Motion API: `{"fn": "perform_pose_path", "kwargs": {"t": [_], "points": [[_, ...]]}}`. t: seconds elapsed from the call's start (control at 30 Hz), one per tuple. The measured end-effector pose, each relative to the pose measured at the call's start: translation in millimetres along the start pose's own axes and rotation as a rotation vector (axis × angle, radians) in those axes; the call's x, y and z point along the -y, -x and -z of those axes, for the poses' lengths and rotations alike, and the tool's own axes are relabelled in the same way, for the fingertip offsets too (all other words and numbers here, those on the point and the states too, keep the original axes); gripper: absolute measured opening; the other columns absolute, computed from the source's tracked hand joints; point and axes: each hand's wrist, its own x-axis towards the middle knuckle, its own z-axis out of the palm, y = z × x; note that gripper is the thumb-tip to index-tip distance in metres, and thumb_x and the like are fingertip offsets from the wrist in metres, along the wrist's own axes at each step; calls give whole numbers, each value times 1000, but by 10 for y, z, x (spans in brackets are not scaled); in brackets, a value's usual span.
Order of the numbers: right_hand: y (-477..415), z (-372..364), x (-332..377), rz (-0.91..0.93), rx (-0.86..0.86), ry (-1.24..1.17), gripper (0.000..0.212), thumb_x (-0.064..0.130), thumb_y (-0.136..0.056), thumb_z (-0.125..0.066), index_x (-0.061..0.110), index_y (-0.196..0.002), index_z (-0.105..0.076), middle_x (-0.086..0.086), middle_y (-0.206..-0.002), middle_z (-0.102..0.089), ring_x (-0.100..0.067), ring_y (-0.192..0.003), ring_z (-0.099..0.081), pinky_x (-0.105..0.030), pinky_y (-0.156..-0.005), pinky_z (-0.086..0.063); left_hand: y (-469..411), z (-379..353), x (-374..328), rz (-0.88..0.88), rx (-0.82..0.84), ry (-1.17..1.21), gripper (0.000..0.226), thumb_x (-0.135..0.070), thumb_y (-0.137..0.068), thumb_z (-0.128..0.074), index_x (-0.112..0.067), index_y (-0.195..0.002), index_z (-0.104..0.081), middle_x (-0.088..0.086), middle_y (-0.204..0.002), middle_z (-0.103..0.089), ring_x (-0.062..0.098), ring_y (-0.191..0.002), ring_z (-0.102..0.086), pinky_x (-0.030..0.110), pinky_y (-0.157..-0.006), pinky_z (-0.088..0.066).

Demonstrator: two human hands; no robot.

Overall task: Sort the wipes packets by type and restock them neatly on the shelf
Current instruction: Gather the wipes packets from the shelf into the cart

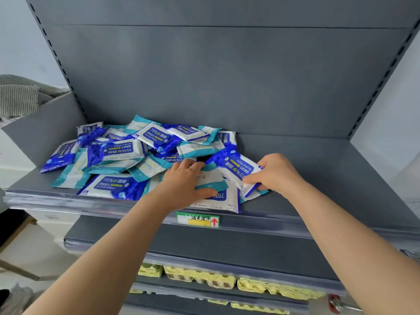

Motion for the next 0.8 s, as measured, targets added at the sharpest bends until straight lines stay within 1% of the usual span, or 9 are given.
{"fn": "perform_pose_path", "kwargs": {"t": [0.07,0.17,0.23,0.33,0.47,0.53,0.63,0.7,0.8], "points": [[9,-15,14,1,46,-30,37,28,-69,-84,7,-88,-61,-6,-88,-69,-15,-71,-66,-31,-64,-55,-23,0,5,40,3,-13,93,-71,-76,-57,-23,-149,-24,3,-148,-33,27,-134,-34,44,-109,-36],[-5,-27,5,-35,105,-92,41,27,-69,-85,7,-93,-59,-5,-90,-68,-12,-67,-62,-24,-52,-44,-45,36,-4,73,26,75,91,-70,-71,-65,-23,-143,-36,1,-135,-49,21,-118,-51,40,-96,-48],[-30,-34,-17,-58,125,-157,45,26,-70,-84,5,-100,-58,-7,-94,-69,-15,-74,-66,-25,-55,-48,-45,56,-9,81,13,163,87,-66,-67,-71,-23,-137,-43,-3,-126,-56,16,-107,-56,35,-89,-52],[-44,-23,-72,-82,98,-273,44,24,-73,-81,4,-104,-58,-10,-98,-69,-19,-80,-69,-29,-67,-56,-43,54,-25,86,-28,234,74,-60,-68,-75,-19,-126,-53,-2,-107,-62,15,-92,-59,34,-80,-54],[-98,63,-158,-100,30,-484,36,14,-77,-77,2,-106,-61,-14,-101,-71,-26,-85,-70,-43,-83,-57,-84,57,-21,74,-62,239,53,-55,-76,-71,-15,-109,-59,-5,-88,-60,12,-77,-58,30,-64,-50],[-150,96,-157,-97,9,-576,38,14,-77,-77,2,-109,-60,-14,-102,-70,-28,-88,-70,-47,-86,-55,-144,68,-4,72,-127,337,41,-52,-78,-71,-16,-96,-61,-4,-83,-63,14,-74,-59,30,-60,-48],[-265,129,-64,-79,-11,-673,34,11,-80,-74,1,-109,-59,-14,-103,-70,-27,-89,-70,-46,-85,-56,-272,152,-18,152,-296,517,38,-52,-78,-71,-16,-88,-61,-5,-78,-62,13,-69,-58,31,-56,-46],[-382,148,31,-63,1,-730,27,10,-82,-71,4,-106,-59,-13,-103,-70,-26,-88,-70,-44,-84,-56,-395,266,-29,236,-404,600,42,-54,-79,-68,-13,-85,-58,-4,-73,-59,13,-63,-53,30,-52,-39],[-596,157,189,-60,51,-791,16,12,-84,-69,10,-96,-59,-7,-95,-70,-20,-82,-69,-38,-73,-57,-651,438,0,389,-489,648,43,-52,-85,-61,-10,-84,-52,0,-72,-53,19,-64,-49,31,-51,-33]]}}
